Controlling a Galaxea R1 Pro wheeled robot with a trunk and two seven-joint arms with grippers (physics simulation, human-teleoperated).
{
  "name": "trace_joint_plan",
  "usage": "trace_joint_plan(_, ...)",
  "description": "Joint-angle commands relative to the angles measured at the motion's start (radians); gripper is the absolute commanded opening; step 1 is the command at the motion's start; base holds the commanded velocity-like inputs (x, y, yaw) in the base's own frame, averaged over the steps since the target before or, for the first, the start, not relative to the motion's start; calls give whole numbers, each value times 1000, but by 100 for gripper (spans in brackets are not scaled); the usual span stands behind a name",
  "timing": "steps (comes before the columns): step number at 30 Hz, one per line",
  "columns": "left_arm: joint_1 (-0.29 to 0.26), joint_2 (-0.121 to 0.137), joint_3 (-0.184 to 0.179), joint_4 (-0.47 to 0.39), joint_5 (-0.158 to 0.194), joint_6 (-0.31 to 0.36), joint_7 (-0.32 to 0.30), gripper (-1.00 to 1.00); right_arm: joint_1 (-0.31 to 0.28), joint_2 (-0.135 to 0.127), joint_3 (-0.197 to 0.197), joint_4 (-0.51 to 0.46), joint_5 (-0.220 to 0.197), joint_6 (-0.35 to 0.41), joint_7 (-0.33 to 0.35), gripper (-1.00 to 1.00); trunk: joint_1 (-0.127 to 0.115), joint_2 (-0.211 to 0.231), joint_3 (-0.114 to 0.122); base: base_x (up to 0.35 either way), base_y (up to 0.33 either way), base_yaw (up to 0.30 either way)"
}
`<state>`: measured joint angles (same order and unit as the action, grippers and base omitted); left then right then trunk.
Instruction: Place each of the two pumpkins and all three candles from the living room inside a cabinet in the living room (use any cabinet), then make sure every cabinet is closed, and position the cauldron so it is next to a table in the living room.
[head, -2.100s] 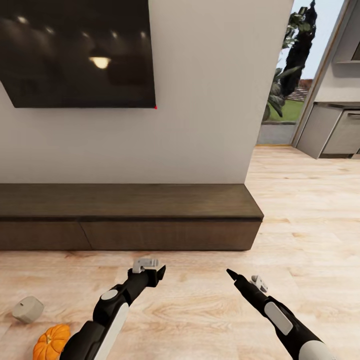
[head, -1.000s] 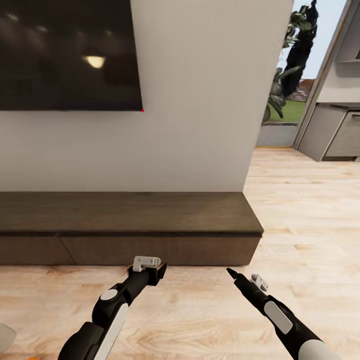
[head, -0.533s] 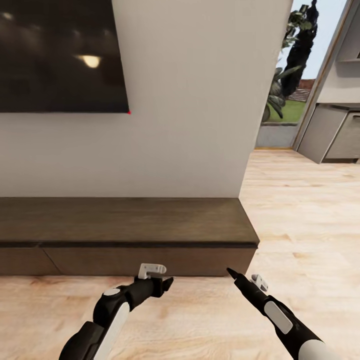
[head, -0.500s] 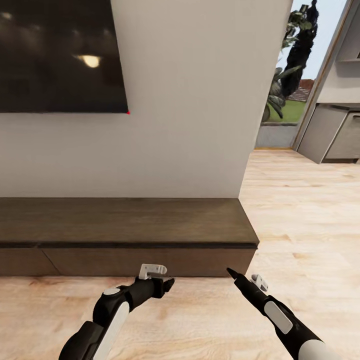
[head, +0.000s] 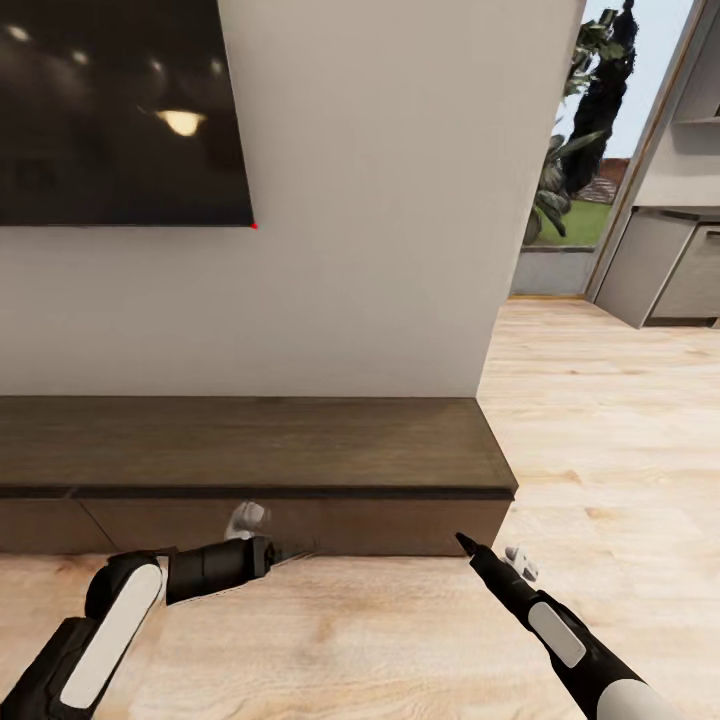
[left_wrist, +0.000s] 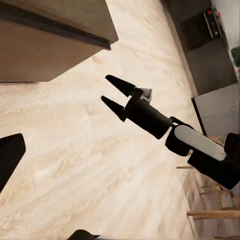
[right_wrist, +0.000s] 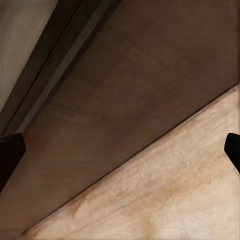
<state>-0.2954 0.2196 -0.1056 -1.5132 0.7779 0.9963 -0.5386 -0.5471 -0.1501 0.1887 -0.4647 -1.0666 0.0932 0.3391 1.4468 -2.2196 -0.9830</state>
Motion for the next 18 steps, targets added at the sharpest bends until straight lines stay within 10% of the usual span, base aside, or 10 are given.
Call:
trace_joint_plan(1,-1,12,0,0,19,3,-8,100,-1,-1,5,0,-10,0,1,100,0,0,-1,0,0,0)
trace_joint_plan(5,-1,53,1,-1,96,2,-22,100,-1,-1,5,0,-10,-7,1,100,0,0,-1,0,0,0)
trace_joint_plan(18,-1,60,3,1,108,1,-24,100,-1,-1,3,0,-15,-9,5,100,34,-63,-29,0,0,0)
